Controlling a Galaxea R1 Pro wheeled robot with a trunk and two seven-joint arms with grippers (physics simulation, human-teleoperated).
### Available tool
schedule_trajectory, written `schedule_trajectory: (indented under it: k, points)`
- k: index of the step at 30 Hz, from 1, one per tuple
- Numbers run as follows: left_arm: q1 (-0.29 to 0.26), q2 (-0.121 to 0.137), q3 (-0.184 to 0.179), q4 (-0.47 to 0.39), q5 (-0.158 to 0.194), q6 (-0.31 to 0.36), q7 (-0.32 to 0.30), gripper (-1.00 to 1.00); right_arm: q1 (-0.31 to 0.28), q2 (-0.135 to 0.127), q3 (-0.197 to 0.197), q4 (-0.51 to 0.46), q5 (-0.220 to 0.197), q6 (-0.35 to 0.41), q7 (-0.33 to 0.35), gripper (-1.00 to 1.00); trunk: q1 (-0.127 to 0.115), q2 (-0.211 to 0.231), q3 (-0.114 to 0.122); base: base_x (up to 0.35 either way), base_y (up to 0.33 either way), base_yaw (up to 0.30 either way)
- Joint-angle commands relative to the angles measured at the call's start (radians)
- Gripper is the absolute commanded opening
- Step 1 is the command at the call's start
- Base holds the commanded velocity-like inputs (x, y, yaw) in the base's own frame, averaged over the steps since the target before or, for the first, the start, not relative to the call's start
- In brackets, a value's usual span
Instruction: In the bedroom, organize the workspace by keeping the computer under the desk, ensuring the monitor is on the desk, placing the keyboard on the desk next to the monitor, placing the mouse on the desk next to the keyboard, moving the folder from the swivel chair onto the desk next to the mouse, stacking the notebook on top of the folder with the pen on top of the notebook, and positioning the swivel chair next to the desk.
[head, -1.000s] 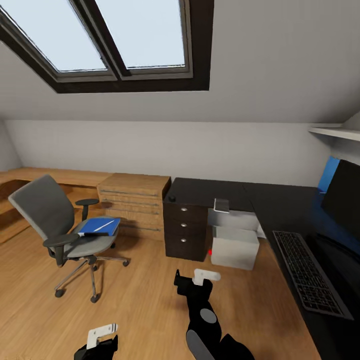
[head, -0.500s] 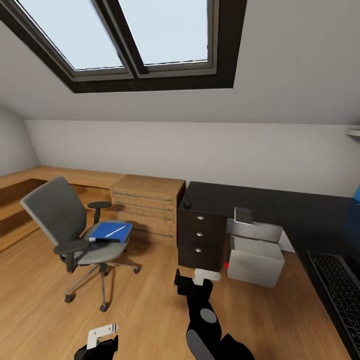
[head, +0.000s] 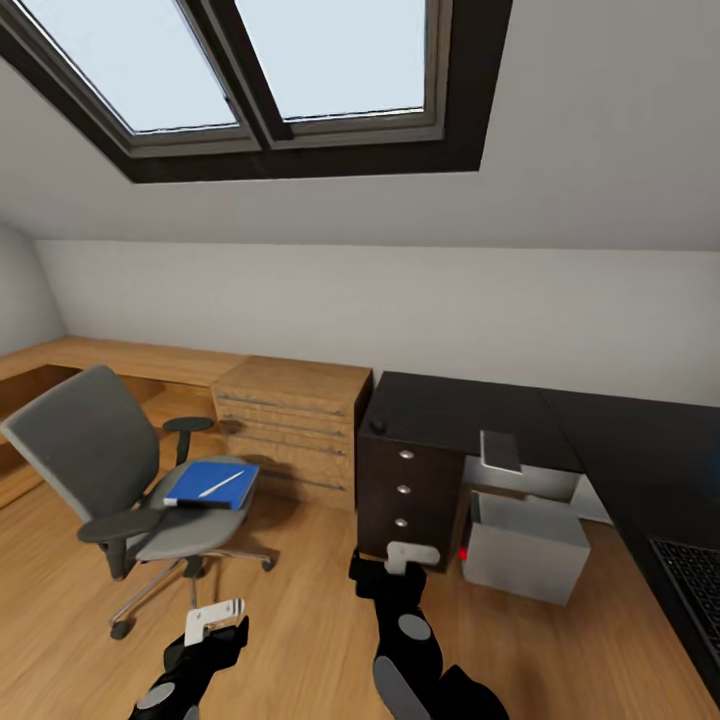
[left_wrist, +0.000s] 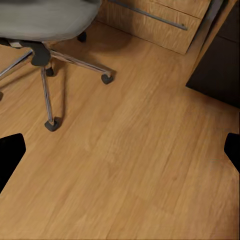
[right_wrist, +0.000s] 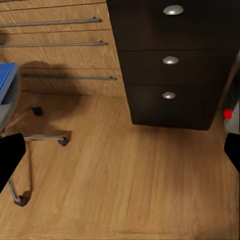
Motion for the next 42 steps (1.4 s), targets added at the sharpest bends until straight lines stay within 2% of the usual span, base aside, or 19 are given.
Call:
schedule_trajectory:
  k: [1,5,7,8,12,15,19,25,34,42]
  points:
    - [0.000,0.000,-0.002,-0.017,0.011,0.021,0.009,1.00,-0.004,0.000,-0.005,0.001,-0.004,0.024,-0.006,1.00,0.001,-0.001,-0.001,0.322,0.000,0.000]
    - [0.000,-0.002,-0.002,-0.069,0.012,0.080,0.012,1.00,-0.046,0.005,-0.046,0.009,-0.006,0.094,-0.003,1.00,0.001,-0.001,-0.001,0.323,0.000,0.000]
    - [0.000,-0.002,-0.002,-0.091,0.012,0.099,0.013,1.00,-0.081,0.010,-0.071,0.015,-0.008,0.125,-0.001,1.00,0.001,-0.001,-0.001,0.325,0.000,0.000]
    - [-0.001,-0.003,-0.003,-0.111,0.013,0.112,0.014,1.00,-0.117,0.014,-0.093,0.029,-0.009,0.152,0.000,1.00,0.001,-0.001,-0.001,0.326,0.000,0.000]
    - [-0.010,-0.007,-0.003,-0.154,0.015,0.127,0.014,1.00,-0.187,0.018,-0.122,0.082,-0.011,0.194,0.002,1.00,0.001,-0.001,-0.001,0.327,0.000,0.000]
    - [-0.022,-0.023,-0.003,-0.183,0.018,0.136,0.014,1.00,-0.241,0.020,-0.132,0.135,-0.013,0.210,0.002,1.00,0.001,-0.001,-0.001,0.327,0.000,0.000]
    - [-0.032,-0.063,-0.002,-0.221,0.020,0.167,0.013,1.00,-0.301,0.020,-0.139,0.192,-0.017,0.222,-0.002,1.00,0.001,-0.001,-0.001,0.327,0.000,0.000]
    - [-0.036,-0.078,0.006,-0.236,0.016,0.195,0.012,1.00,-0.322,0.019,-0.137,0.220,-0.019,0.222,-0.003,1.00,0.001,-0.001,-0.001,0.328,0.000,0.000]
    - [-0.037,-0.051,0.051,-0.240,0.015,0.202,0.011,1.00,-0.308,0.013,-0.133,0.248,-0.018,0.219,0.003,1.00,0.001,-0.001,-0.001,0.328,0.000,0.000]
    - [-0.037,-0.048,0.058,-0.239,0.015,0.202,0.011,1.00,-0.301,0.003,-0.133,0.286,-0.014,0.218,0.004,1.00,0.001,-0.001,-0.001,0.327,0.000,0.000]
